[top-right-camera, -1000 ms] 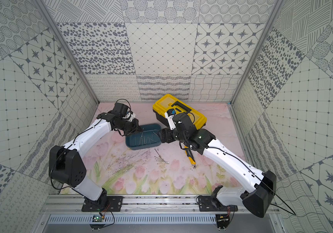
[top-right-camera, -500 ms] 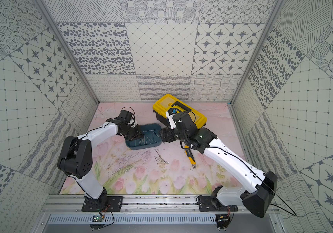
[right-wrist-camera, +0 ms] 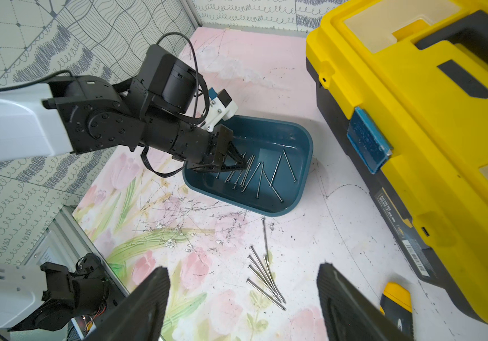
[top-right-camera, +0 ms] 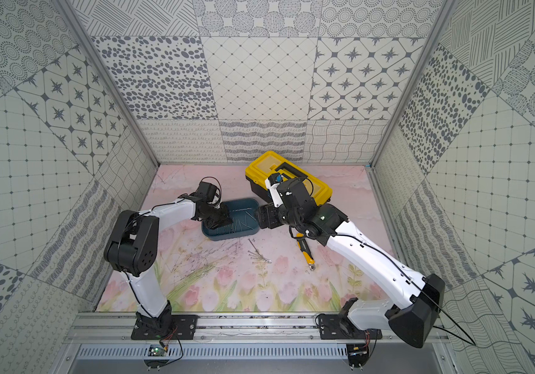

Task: Put the nails on the desktop into the storage box
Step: Place the nail in the storage box.

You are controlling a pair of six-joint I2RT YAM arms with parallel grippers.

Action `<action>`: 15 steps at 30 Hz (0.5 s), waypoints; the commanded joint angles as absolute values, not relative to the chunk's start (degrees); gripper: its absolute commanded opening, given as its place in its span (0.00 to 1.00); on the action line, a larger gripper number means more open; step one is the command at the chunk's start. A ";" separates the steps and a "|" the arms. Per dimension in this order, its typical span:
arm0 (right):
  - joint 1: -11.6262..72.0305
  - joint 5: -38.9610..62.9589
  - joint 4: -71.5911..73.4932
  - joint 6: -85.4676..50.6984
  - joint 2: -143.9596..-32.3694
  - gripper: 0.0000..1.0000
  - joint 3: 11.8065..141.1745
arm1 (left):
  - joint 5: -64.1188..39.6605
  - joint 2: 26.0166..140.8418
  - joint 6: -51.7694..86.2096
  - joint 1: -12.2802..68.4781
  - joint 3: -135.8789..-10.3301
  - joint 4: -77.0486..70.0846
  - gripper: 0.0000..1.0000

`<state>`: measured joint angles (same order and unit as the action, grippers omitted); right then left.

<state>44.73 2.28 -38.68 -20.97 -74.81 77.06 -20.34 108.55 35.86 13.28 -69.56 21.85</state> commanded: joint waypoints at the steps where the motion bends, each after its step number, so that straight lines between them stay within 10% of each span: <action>1: 45.00 2.69 -37.97 -21.90 -75.16 0.84 79.16 | -19.00 110.04 33.84 13.45 -70.05 19.04 0.00; 12: 45.18 0.74 -37.88 -23.85 -73.31 0.84 77.34 | -18.81 112.67 31.67 13.44 -71.62 20.43 0.00; 15: 45.43 0.38 -37.88 -24.09 -73.42 0.84 77.17 | -18.47 112.76 31.45 13.45 -72.26 21.61 0.15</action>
